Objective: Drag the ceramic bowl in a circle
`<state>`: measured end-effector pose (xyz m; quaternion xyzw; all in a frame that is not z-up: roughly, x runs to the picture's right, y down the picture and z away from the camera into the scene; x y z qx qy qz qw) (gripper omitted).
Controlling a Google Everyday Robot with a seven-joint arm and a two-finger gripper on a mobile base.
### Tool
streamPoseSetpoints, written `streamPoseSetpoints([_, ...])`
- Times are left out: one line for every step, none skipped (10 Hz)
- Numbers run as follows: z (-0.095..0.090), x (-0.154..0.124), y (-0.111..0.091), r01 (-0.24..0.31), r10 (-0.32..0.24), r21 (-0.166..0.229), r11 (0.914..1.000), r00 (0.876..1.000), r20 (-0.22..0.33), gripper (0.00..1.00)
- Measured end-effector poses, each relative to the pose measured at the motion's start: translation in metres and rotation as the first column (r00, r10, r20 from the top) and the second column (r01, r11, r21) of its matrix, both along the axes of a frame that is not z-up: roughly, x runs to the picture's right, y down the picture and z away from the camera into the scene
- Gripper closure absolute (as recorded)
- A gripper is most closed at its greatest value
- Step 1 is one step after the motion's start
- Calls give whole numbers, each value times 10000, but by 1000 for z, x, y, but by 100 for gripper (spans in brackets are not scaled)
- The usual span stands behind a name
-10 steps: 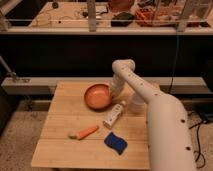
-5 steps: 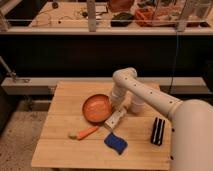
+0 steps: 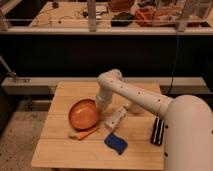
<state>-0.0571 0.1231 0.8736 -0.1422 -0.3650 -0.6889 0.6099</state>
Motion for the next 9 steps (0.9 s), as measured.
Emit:
streamPoseSetpoints([2,-10,0,42,-42,-7,10000,9999,93,100])
streamPoseSetpoints([8,-26,-2,79,-78,-26,10000,9996,269,100])
streamPoseSetpoints([16,-35,-9,-4,5,-50,10000,9994,357,100])
streamPoseSetpoints([29,-40,-21,-193,197,-105,9998,9990,399,100])
streamPoseSetpoints([38,-41,-29,-370,375,-138,9992,9985,394,100])
streamPoseSetpoints([52,-41,-45,-690,696,-176,9975,9970,333,100])
streamPoseSetpoints([64,-40,-58,-954,959,-219,9952,9951,220,100])
streamPoseSetpoints([76,-38,-73,-1246,1247,-198,9920,9922,46,100])
streamPoseSetpoints([85,-34,-83,-1456,1454,-203,9891,9893,-116,100])
